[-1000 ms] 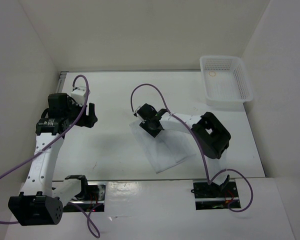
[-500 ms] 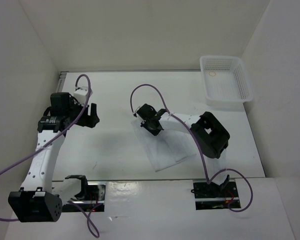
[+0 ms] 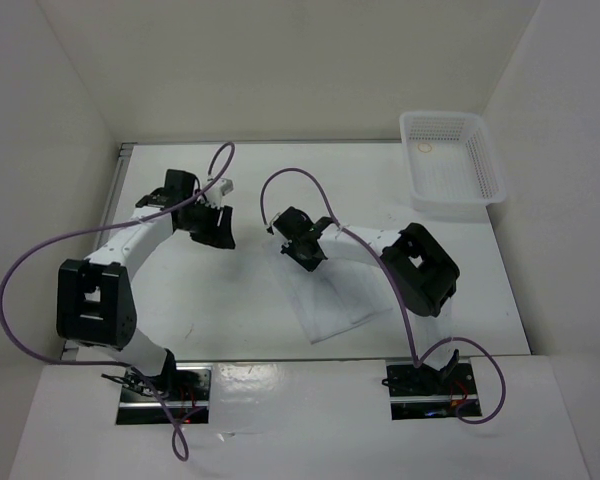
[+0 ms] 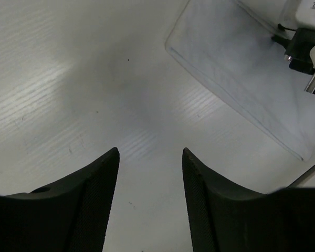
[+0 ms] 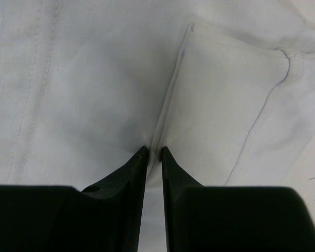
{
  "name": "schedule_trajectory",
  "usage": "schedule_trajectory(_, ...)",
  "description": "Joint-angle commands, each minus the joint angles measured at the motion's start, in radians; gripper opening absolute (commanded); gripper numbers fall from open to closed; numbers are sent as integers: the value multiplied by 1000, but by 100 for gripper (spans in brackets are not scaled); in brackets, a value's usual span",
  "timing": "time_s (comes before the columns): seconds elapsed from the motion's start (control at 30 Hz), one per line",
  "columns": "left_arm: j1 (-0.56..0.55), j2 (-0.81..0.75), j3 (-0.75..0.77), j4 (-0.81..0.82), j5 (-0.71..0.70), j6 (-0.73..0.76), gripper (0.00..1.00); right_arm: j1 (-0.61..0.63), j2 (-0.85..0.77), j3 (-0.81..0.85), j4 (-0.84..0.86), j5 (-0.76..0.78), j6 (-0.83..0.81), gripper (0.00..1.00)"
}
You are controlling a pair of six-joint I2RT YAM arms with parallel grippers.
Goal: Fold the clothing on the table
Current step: Fold the skirt
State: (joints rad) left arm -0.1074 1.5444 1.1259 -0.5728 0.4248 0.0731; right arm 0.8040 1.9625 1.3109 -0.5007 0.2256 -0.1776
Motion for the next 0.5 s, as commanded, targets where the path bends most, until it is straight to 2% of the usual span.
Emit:
schedule_trajectory(0.0,8,22,31,138,121,-44,58,-6,4,22,-30,-51,6,22)
schedule_trajectory(0.27,-23,155,21,229,245,-82,55,-6,-40,40,-48,-94,6,22)
schedule_trajectory(0.47,-58,310,44,284,218,-93,58,-6,-62,40,-48,-104,6,22)
